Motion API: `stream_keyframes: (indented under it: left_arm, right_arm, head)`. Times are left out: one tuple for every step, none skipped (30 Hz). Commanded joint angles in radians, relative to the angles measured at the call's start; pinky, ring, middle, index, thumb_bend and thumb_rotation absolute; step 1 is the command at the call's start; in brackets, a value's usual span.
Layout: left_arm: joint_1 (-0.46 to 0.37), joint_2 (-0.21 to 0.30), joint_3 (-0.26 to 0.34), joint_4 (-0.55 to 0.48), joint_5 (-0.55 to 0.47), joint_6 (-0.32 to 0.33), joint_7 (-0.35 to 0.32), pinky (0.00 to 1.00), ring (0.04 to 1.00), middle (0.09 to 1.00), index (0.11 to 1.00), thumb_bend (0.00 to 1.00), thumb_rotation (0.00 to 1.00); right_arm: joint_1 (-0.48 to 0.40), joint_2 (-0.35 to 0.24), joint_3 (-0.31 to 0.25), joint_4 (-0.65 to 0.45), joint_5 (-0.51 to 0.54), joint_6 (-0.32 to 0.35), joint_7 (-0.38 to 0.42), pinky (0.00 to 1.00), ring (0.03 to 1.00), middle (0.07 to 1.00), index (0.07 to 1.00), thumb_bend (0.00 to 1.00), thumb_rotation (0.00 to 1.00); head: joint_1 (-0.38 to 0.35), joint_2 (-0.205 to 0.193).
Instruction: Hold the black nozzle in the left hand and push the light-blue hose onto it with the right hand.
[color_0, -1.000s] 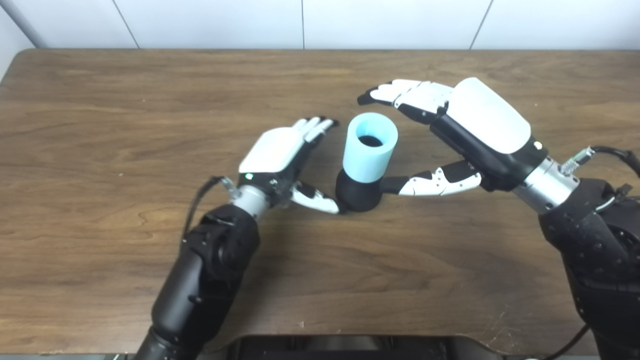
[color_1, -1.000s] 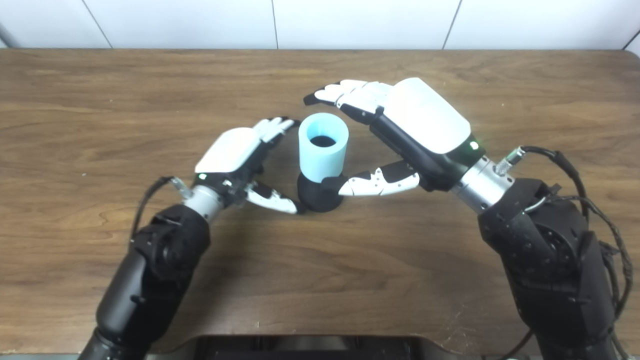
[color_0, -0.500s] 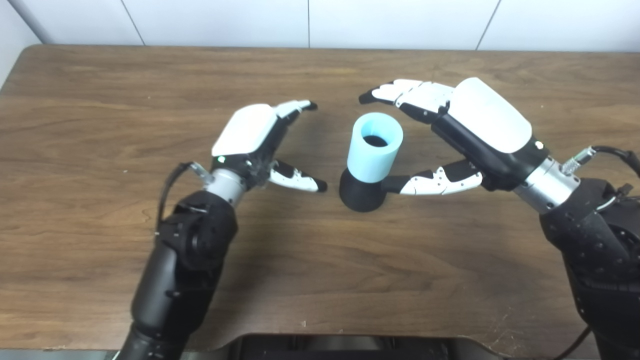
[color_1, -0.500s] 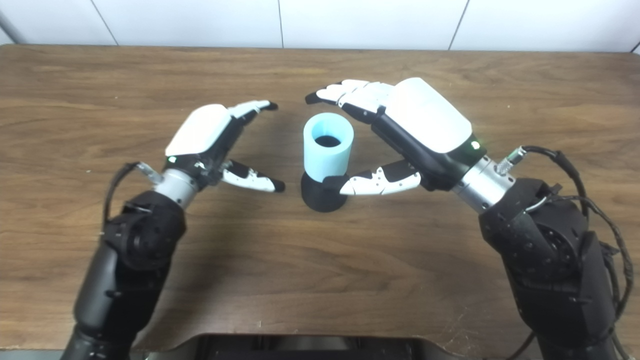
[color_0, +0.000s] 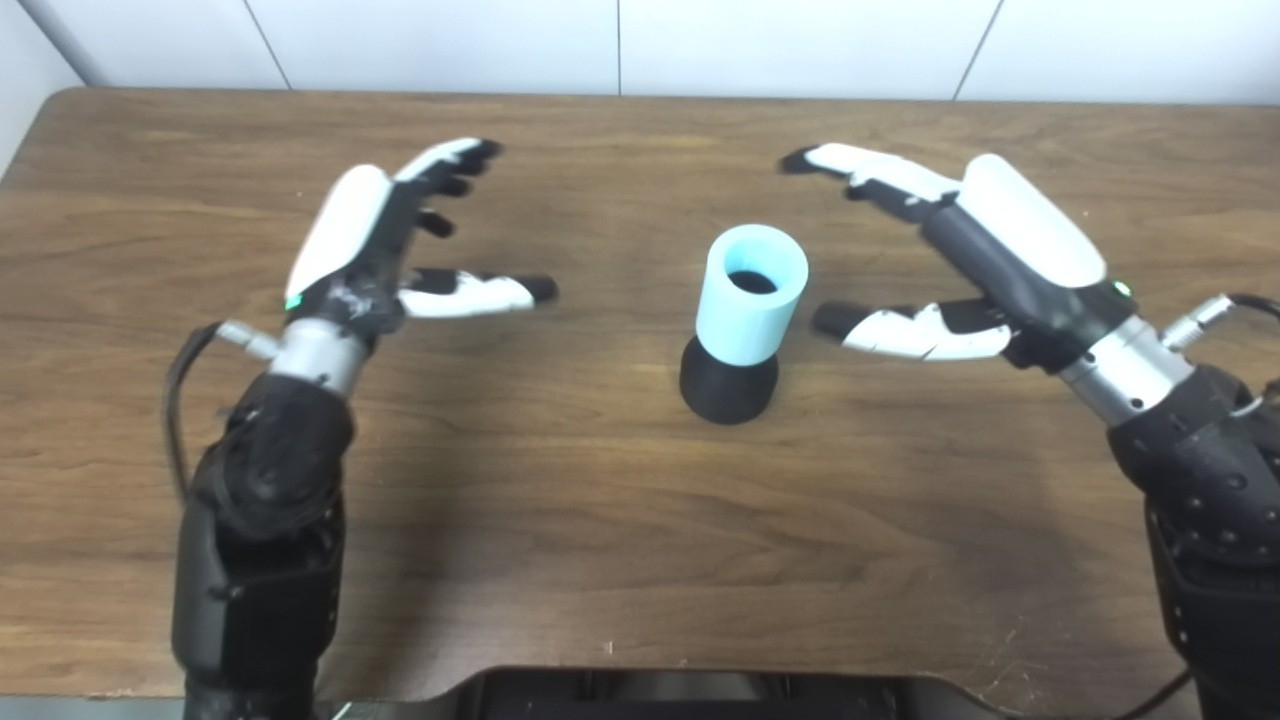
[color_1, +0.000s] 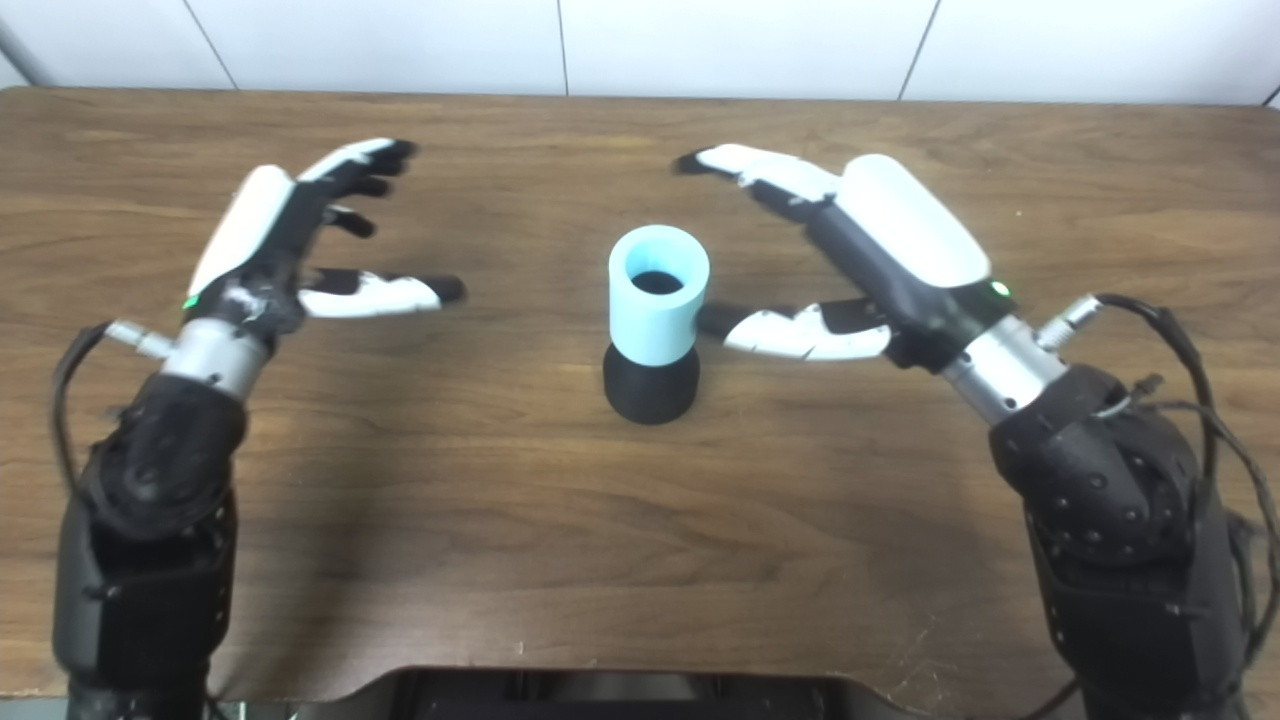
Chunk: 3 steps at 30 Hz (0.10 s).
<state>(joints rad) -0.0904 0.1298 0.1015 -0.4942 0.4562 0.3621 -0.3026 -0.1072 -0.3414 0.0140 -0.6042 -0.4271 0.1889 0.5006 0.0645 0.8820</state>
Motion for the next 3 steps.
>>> stream_keyframes:
  left_arm:
    - [0.008,-0.025,0.031,-0.018,-0.080,-0.035,0.065,0.62,0.738,0.786,0.814,0.78,0.50]
    - [0.022,-0.034,0.042,-0.018,-0.101,-0.028,0.076,0.63,0.733,0.771,0.808,0.74,0.54]
    - [0.035,-0.036,0.049,-0.017,-0.118,-0.027,0.085,0.65,0.739,0.767,0.807,0.69,0.55]
  right_arm:
    - [-0.005,0.000,-0.026,0.005,0.028,0.008,-0.048,0.74,0.850,0.905,0.904,0.48,0.89]
    - [0.004,0.006,-0.030,0.016,0.034,0.010,-0.060,0.72,0.842,0.901,0.904,0.47,0.89]
    - [0.013,0.012,-0.035,0.026,0.042,0.011,-0.072,0.71,0.833,0.896,0.902,0.46,0.89]
  head:
    - [0.001,0.000]
    - [0.001,0.000]
    - [0.001,0.000]
